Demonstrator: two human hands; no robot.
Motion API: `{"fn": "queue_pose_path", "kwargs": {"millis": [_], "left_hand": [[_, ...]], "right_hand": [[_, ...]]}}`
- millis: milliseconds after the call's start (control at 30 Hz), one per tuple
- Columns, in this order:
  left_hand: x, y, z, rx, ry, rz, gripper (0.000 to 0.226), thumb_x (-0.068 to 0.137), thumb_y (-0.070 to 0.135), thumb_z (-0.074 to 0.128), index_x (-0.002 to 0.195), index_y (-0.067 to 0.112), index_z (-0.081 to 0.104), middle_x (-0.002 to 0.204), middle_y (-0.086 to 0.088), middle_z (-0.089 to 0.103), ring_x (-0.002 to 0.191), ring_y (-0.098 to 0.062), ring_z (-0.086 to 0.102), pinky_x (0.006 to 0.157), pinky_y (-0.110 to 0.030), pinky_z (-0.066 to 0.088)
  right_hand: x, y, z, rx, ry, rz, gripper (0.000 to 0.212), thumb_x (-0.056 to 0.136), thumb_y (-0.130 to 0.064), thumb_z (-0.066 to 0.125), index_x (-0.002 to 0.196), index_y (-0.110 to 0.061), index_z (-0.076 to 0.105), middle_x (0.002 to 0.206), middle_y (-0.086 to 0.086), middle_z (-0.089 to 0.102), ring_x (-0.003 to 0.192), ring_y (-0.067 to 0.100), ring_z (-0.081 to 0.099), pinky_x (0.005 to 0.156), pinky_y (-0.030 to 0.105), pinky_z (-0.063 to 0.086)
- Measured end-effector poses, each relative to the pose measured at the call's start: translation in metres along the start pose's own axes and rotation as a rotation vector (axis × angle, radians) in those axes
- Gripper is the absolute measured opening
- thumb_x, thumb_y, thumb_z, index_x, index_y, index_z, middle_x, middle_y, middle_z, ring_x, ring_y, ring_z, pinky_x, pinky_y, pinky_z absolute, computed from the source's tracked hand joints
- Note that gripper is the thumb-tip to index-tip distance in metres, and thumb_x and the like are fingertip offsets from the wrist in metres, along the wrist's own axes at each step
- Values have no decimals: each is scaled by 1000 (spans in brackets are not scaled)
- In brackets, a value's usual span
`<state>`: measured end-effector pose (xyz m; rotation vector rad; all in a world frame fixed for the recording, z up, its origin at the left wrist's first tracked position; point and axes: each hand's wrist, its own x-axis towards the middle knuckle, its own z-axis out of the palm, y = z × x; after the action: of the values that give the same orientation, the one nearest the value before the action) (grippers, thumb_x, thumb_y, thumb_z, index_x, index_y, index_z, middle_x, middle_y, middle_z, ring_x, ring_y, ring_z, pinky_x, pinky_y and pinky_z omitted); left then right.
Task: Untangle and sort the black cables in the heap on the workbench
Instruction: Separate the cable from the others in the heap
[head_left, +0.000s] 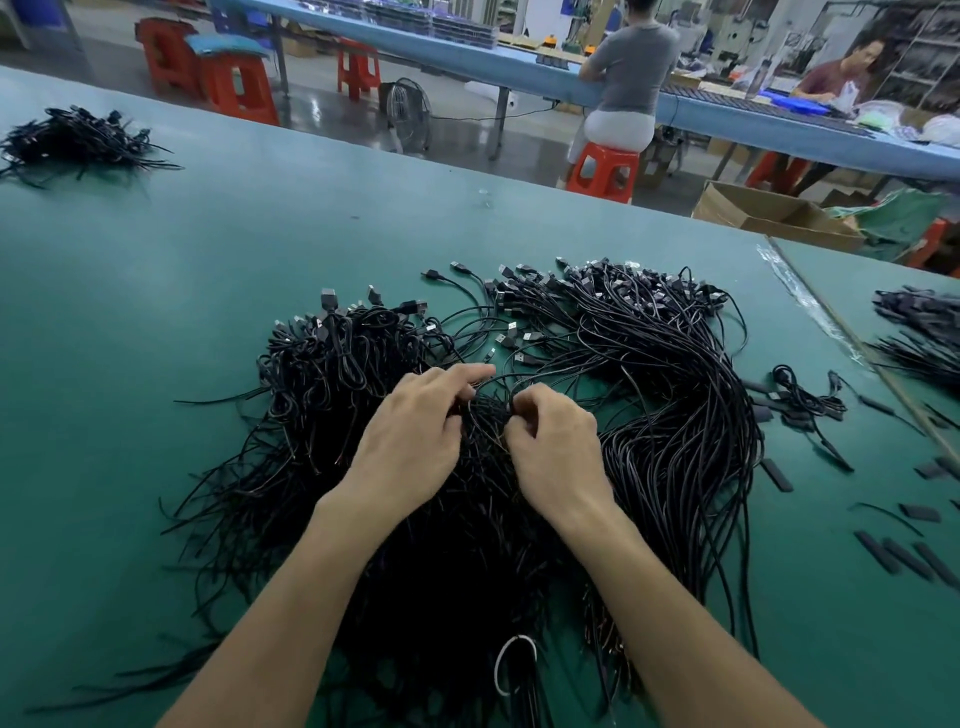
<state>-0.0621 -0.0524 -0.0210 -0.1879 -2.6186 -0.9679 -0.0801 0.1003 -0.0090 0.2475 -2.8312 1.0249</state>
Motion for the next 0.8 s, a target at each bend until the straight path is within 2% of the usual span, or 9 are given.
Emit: {"fn": "queue_pose_path", "kwargs": {"millis": [100,167,233,333,400,533,633,700,800], "left_hand": [[4,9,3,-357,-156,-6,63,86,-7,61,136,31,57,111,4,64,99,-16,59,86,-25,48],[5,17,2,-607,-135,48,58,85,-19,54,127,20,65,102,-5,63,87,-11,64,75,-20,52],[7,13,1,-563,-122,117,64,80,-23,58,128,20,62,113,-10,62,101,-7,64,87,-18,49],[12,4,3,-356,-112,150,27,92,6,64,117,15,72,120,-6,59,118,-11,54,102,-25,43],[15,5,4,-353,-82,106,18,101,22,57,105,18,74,122,-2,58,121,-10,52,103,-32,43],[18,9,-1,-582,248,36,35,106,41,37,85,22,58,113,4,68,111,-11,62,97,-30,50],[18,18,-6,-703,394,99,31,100,54,42,79,33,53,79,7,66,76,-19,63,73,-30,51],[11,29,-8,-645,407,196,30,98,45,55,74,30,45,63,10,50,54,-6,44,52,-21,39],[2,36,-7,-462,446,303,37,90,22,73,68,20,42,56,15,32,47,-2,31,49,-6,26]], "right_hand": [[-10,-20,-14,275,-223,-107,18,96,-7,55,95,-21,66,75,-13,64,63,5,63,60,17,48],[-19,-29,-25,293,-296,-212,23,96,-6,56,87,-27,62,70,-18,59,62,-1,56,62,12,42],[-24,-34,-40,309,-364,-290,22,97,-10,58,88,-29,62,79,-17,61,69,1,55,68,15,43],[-32,-37,-58,314,-511,-316,15,96,-16,61,92,-29,66,91,-4,69,81,17,63,78,39,53],[-38,-39,-67,328,-543,-336,5,93,-24,66,90,-26,69,81,-7,67,72,13,60,70,33,52],[-40,-31,-80,241,-416,-323,27,91,-47,63,76,-25,65,61,-12,54,53,0,46,51,15,38],[-30,-14,-82,41,-207,-154,32,93,-43,62,68,-22,61,59,-8,56,51,1,49,50,14,41],[-23,1,-85,-45,-73,-50,33,95,-38,61,67,-22,57,60,-8,57,52,2,54,48,14,40],[-16,23,-87,-172,30,58,35,98,-38,56,69,-19,54,65,0,58,60,15,56,56,31,42]]}}
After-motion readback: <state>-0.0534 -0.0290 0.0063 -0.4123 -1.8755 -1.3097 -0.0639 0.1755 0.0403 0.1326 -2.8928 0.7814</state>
